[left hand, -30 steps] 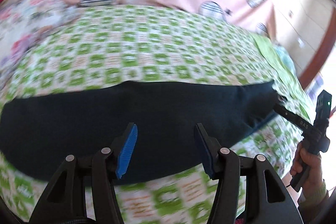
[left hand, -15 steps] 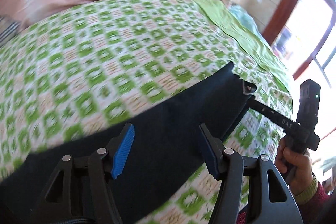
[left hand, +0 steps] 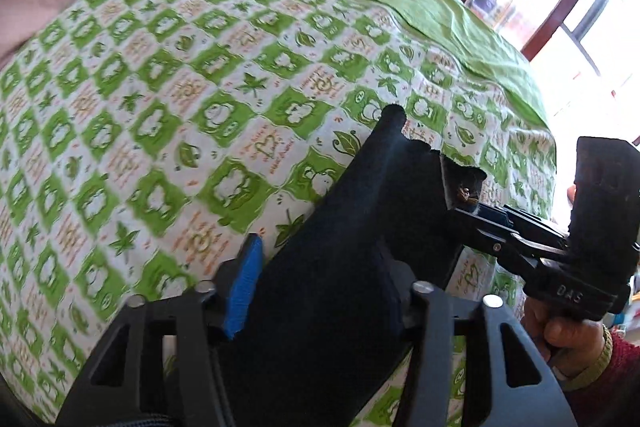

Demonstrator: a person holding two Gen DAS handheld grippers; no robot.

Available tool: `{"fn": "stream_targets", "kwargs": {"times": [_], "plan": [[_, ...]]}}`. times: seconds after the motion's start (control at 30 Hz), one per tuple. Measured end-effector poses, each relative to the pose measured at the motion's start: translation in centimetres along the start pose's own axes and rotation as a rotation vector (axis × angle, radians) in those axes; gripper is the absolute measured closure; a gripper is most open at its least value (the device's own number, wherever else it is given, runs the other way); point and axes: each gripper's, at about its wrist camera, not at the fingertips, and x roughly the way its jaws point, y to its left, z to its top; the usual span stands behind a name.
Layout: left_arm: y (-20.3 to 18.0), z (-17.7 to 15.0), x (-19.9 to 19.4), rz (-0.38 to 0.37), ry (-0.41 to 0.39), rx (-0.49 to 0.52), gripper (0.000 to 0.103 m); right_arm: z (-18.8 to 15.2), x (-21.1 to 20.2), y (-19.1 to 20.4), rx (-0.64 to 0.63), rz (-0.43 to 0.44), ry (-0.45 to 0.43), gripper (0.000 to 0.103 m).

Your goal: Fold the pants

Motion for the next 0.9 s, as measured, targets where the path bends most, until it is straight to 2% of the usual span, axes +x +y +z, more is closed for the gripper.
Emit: {"fn": "stream_targets", "kwargs": {"times": [0.03,0.1,0.13,0.37,0.5,0.57,0.67,0.7,0.73,0.8,0.83,0.87,0.9], "plan": [[-0.1,0.2,0.6,0.002,0.015,0.005,0.081,0.0,0.1,-0.1,0.000,0.002,-0.003,0.069],[-0.2,0.4,1.4,-0.004,0.029,0.016,0.090,0.1,0.1,-0.2,-0.013,-0.008,-0.006,0.081],[-0.4,0.4,1.5,-0.006,0.029,0.028,0.095,0.1,0.0,-0.3,-0.016,-0.013,-0.007,0.092],[-2.4,0.4,-0.9,-0.032,-0.015,0.088,0.097,0.3,-2.5,0.1,-0.041,0.009,-0.044,0.095],[-2.8,0.2,0.0,0.004,0.010,0.121,0.097,0.2,-2.3,-0.8,0.004,0.018,-0.013,0.095],[-2.7,0.2,0.9,0.010,0.039,0.114,0.095,0.0,-1.8,-1.0,0.023,0.001,0.019,0.092],[-2.6,0.2,0.9,0.007,0.048,0.108,0.090,-0.3,-2.0,-1.0,0.021,-0.017,0.021,0.092],[-2.6,0.2,0.8,0.005,0.047,0.113,0.085,-0.4,-2.3,-1.0,0.016,-0.021,0.018,0.092],[-2.6,0.3,0.7,0.004,0.049,0.121,0.070,-0.4,-2.6,-1.1,0.018,-0.026,0.016,0.089],[-2.7,0.6,0.5,0.007,0.048,0.138,0.048,-0.5,-3.1,-1.6,0.027,-0.047,0.012,0.076],[-2.9,0.9,0.5,0.013,0.040,0.143,0.049,-0.5,-3.4,-1.9,0.040,-0.051,0.005,0.059],[-2.9,1.1,0.5,0.019,0.038,0.149,0.049,-0.6,-3.6,-2.2,0.052,-0.044,-0.003,0.047],[-2.7,1.3,0.7,0.016,0.045,0.147,0.049,-0.7,-3.8,-2.4,0.064,-0.034,-0.013,0.046]]}}
